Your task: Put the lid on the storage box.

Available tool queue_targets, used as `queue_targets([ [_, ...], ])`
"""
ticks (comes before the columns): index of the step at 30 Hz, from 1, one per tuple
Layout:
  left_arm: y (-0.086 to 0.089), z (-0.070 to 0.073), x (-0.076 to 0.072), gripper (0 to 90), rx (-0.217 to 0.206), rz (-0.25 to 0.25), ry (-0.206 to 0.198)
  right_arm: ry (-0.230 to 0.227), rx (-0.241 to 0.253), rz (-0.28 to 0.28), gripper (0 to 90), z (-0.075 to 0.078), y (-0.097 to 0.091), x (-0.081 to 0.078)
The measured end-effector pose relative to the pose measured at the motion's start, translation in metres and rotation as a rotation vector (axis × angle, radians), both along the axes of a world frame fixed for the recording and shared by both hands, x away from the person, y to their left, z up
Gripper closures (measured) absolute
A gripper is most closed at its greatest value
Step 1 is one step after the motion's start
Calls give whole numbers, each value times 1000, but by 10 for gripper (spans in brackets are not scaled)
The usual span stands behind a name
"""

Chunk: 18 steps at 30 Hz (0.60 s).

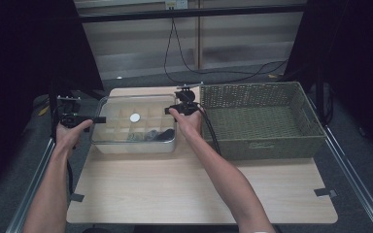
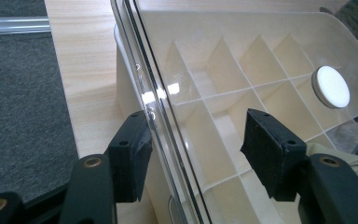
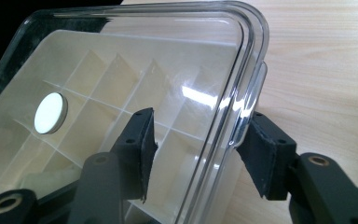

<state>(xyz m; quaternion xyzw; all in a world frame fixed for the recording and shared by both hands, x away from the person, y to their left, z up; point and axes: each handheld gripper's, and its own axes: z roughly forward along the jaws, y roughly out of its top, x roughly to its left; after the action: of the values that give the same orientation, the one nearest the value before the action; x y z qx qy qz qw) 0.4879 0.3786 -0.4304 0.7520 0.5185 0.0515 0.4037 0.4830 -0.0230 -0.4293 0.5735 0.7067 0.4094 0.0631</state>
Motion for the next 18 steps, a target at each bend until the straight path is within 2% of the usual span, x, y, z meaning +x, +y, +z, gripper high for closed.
queue_targets([
  [3, 1, -2, 1, 421, -3, -1, 13, 9, -6, -2, 457, -1, 1, 1],
  [8, 2, -5, 2, 430, 2, -4, 10, 14, -11, -6, 447, -3, 2, 1],
  [10, 2, -6, 2, 433, 2, 6, 19, 16, -24, -6, 434, -4, 3, 1],
  [11, 2, -9, 1, 429, -2, 12, 22, 18, -59, -11, 424, -5, 5, 0],
  [12, 2, -9, 1, 429, -2, 12, 22, 18, -59, -11, 424, -5, 5, 0],
  [13, 2, -11, 1, 429, -26, 21, 23, 13, -71, -7, 418, -5, 5, 0],
  [15, 3, -12, 1, 426, -36, 22, 21, 11, -80, -3, 415, -5, 6, 0],
  [18, 2, -11, 0, 418, -26, 16, 18, 15, -89, -7, 402, -5, 6, 0],
])
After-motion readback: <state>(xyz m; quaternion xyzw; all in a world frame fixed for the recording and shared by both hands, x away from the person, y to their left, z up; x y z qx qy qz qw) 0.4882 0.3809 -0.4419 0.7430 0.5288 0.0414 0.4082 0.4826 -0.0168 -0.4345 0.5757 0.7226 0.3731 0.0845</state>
